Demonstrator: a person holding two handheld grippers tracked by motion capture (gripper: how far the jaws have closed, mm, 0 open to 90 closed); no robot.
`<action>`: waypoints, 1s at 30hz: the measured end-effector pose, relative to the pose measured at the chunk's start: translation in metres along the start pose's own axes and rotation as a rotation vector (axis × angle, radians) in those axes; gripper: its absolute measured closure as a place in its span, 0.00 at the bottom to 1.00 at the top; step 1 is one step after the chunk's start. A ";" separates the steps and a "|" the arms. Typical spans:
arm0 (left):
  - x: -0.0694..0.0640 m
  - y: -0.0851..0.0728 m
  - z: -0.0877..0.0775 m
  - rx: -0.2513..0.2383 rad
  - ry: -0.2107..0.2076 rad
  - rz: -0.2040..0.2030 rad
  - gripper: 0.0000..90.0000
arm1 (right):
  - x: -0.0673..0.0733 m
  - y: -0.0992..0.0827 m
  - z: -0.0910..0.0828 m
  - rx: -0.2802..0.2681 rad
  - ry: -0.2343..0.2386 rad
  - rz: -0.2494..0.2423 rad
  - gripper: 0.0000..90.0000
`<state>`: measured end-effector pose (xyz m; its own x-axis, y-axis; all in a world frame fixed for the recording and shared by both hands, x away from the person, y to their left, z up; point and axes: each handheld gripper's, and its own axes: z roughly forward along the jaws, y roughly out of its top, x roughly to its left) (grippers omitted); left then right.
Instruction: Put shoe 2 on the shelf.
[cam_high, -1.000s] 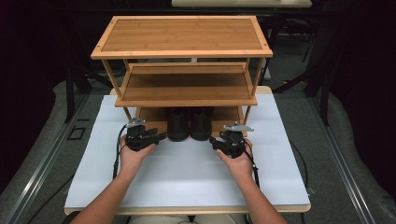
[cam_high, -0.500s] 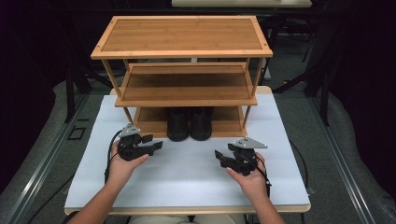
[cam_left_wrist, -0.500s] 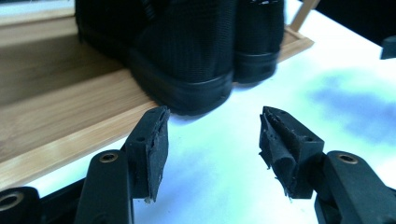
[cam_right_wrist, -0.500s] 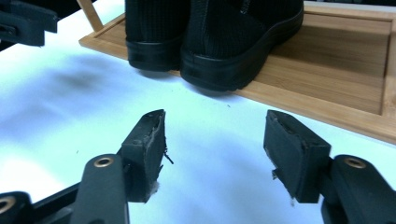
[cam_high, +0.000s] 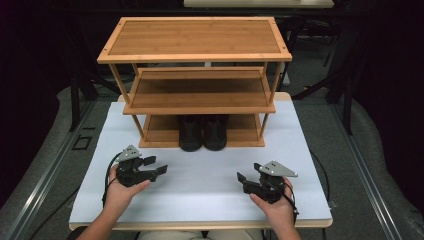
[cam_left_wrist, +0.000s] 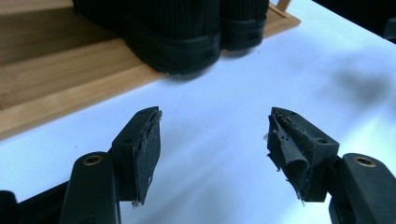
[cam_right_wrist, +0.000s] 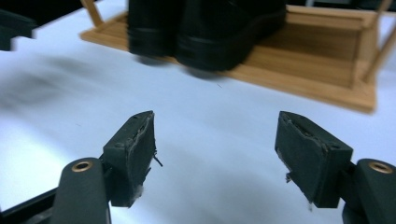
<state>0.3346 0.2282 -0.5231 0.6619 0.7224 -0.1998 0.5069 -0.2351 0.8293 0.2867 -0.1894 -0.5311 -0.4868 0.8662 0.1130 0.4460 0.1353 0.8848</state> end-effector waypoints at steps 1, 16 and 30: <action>0.002 -0.005 0.000 -0.009 -0.004 -0.006 0.39 | -0.001 -0.002 -0.001 0.016 -0.014 0.003 0.31; 0.023 -0.028 0.005 0.043 0.050 -0.057 0.41 | -0.003 -0.025 0.012 0.116 -0.043 -0.018 0.33; 0.006 -0.028 0.023 0.100 -0.018 -0.018 0.41 | 0.005 -0.026 0.020 0.148 -0.038 -0.078 0.33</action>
<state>0.3366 0.2244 -0.5597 0.6620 0.7153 -0.2241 0.5707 -0.2871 0.7694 0.2872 -0.1788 -0.5626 -0.4967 0.8675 0.0272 0.5154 0.2696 0.8134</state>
